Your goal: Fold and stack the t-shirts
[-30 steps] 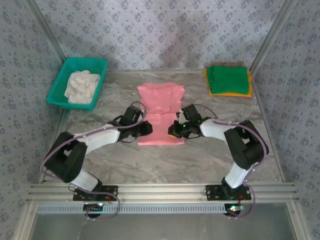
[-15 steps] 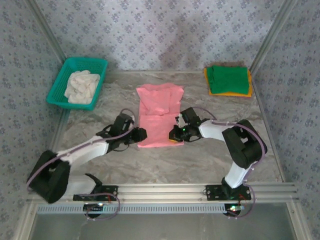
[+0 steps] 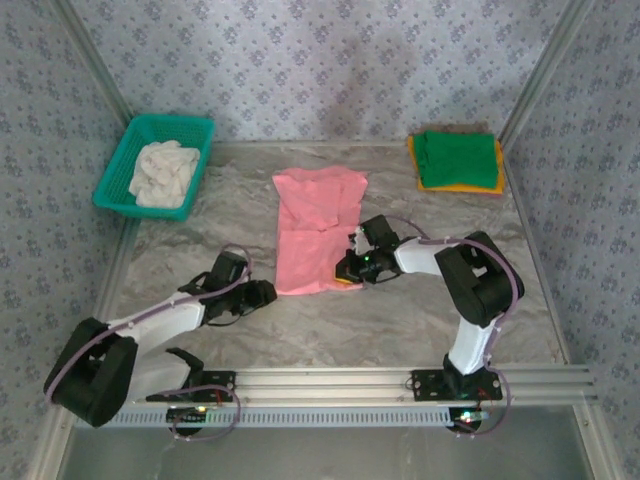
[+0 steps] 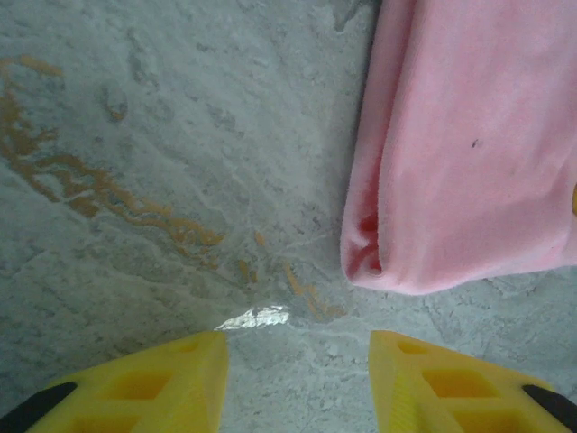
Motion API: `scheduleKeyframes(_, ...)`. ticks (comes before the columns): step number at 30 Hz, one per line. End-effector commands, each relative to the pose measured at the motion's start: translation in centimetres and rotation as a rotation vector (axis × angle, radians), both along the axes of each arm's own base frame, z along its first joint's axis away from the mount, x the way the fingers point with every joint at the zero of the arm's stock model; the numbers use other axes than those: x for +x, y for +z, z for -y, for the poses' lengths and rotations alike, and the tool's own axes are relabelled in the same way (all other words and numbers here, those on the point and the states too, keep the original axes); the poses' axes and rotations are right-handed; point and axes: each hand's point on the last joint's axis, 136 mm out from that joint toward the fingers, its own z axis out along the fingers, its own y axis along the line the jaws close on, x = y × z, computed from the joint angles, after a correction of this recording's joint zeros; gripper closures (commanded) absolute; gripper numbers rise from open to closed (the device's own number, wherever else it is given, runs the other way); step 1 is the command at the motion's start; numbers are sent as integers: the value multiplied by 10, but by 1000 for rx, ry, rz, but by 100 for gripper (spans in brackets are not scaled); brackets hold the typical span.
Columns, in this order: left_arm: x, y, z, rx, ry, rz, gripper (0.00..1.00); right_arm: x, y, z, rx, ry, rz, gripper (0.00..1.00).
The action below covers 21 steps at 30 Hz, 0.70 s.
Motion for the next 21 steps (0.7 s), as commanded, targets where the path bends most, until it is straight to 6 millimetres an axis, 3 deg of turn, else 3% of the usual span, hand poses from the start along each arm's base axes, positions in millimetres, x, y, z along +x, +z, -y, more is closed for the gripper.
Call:
scheduleKeyframes(1,4,5,19,-46,-40,-14,53,-13,-34,17,-95,-29,-84,100)
scheduleKeyframes(6,4,0,41,-57,-84,-23,53,-15,-38,18,-95,-37,-96,100)
scheduleKeyframes(11,9,-7,47,-34,-94,-25,53,-14,-37,17,-91,-37,-92,100)
scheduleKeyframes(16,23,23,52,-27,-94,21,54,-15,-36,18,-94,-41,-94,100)
scheduleKeyframes(21,21,36,42,40,-85,-11,54,-15,-36,18,-91,-42,-93,100)
